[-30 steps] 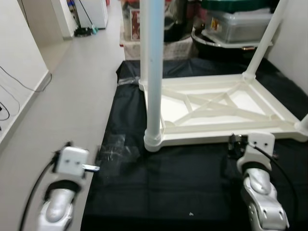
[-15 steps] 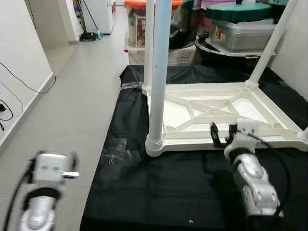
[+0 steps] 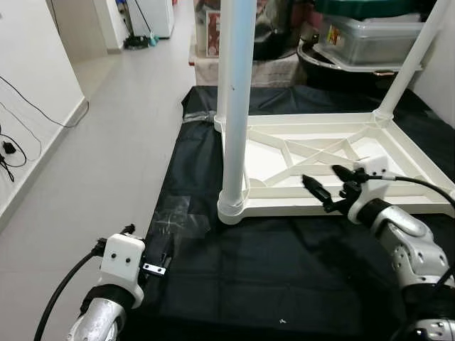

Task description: Building children table

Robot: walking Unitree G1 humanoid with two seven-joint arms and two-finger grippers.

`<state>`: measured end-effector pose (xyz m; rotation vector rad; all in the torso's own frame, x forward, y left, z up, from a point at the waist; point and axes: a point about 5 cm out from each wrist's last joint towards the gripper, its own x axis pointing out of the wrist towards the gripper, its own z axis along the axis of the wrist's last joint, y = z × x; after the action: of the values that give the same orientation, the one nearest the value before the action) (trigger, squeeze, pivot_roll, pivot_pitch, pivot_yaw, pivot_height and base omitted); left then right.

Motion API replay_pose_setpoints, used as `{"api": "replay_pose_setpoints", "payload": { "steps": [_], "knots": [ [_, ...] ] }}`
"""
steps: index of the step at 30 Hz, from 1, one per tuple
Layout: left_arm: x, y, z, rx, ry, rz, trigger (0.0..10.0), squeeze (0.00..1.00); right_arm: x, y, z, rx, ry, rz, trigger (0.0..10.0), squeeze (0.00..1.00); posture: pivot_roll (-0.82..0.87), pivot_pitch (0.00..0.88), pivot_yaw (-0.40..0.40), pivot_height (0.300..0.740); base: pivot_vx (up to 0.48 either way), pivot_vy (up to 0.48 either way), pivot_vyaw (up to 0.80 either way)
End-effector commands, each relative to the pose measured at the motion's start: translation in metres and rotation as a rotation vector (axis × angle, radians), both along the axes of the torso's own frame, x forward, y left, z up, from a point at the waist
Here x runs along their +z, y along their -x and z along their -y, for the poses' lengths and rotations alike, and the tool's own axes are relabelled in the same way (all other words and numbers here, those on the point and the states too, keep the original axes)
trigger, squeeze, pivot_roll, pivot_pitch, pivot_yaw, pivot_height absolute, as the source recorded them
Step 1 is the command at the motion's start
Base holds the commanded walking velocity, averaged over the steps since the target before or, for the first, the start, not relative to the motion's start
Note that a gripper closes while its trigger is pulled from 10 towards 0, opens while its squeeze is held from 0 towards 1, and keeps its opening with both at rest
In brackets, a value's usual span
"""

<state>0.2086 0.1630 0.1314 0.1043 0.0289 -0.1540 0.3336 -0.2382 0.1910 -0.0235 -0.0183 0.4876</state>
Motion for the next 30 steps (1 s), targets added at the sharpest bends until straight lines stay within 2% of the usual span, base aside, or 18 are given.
{"api": "replay_pose_setpoints", "payload": {
  "steps": [1,2,3,4,6,7,10,18,23,30],
  "knots": [
    [0.001,0.01,0.015,-0.152,0.015,-0.023,10.0,0.0,0.007,-0.002,-0.013,0.154,-0.033,0.004,10.0,0.0,0.15,0.177,-0.016,0.74,0.0,0.0,0.0],
    [0.001,0.01,0.015,-0.152,0.015,-0.023,10.0,0.0,0.007,-0.002,-0.013,0.154,-0.033,0.004,10.0,0.0,0.15,0.177,-0.016,0.74,0.0,0.0,0.0],
    [0.002,0.016,0.025,-0.236,0.023,-0.028,10.0,0.0,0.012,-0.004,-0.021,0.227,-0.044,0.012,10.0,0.0,0.15,0.177,-0.016,0.74,0.0,0.0,0.0],
    [0.004,0.02,0.03,-0.264,0.047,-0.034,10.0,0.0,0.017,-0.007,-0.03,0.306,-0.049,0.026,10.0,0.0,0.15,0.186,-0.017,0.74,0.0,0.0,0.0],
    [0.004,0.021,0.033,-0.269,0.062,-0.037,10.0,0.0,0.02,-0.009,-0.036,0.35,-0.05,0.035,10.0,0.0,0.15,0.186,-0.017,0.74,0.0,0.0,0.0],
    [0.005,0.022,0.037,-0.286,0.056,-0.029,10.0,0.0,0.022,-0.013,-0.05,0.427,-0.067,0.019,10.0,0.0,0.16,0.201,-0.021,0.74,0.0,0.0,0.0],
    [0.006,0.022,0.04,-0.299,0.053,-0.025,10.0,0.0,0.023,-0.015,-0.058,0.471,-0.071,0.012,10.0,0.0,0.16,0.206,-0.023,0.74,0.0,0.0,0.0],
    [0.006,0.024,0.04,-0.305,0.053,-0.03,10.0,0.0,0.03,-0.018,-0.072,0.596,-0.066,0.028,10.0,0.0,0.16,0.221,-0.024,0.74,0.0,0.0,0.0],
    [0.006,0.025,0.04,-0.31,0.05,-0.032,10.0,0.0,0.032,-0.019,-0.073,0.615,-0.056,0.035,10.0,0.0,0.16,0.223,-0.023,0.74,0.0,0.0,0.0],
    [0.006,0.026,0.041,-0.316,0.049,-0.039,10.0,0.0,0.041,-0.021,-0.082,0.713,-0.048,0.063,10.0,0.0,0.16,0.226,-0.029,0.74,0.0,0.0,0.0]
  ]
}}
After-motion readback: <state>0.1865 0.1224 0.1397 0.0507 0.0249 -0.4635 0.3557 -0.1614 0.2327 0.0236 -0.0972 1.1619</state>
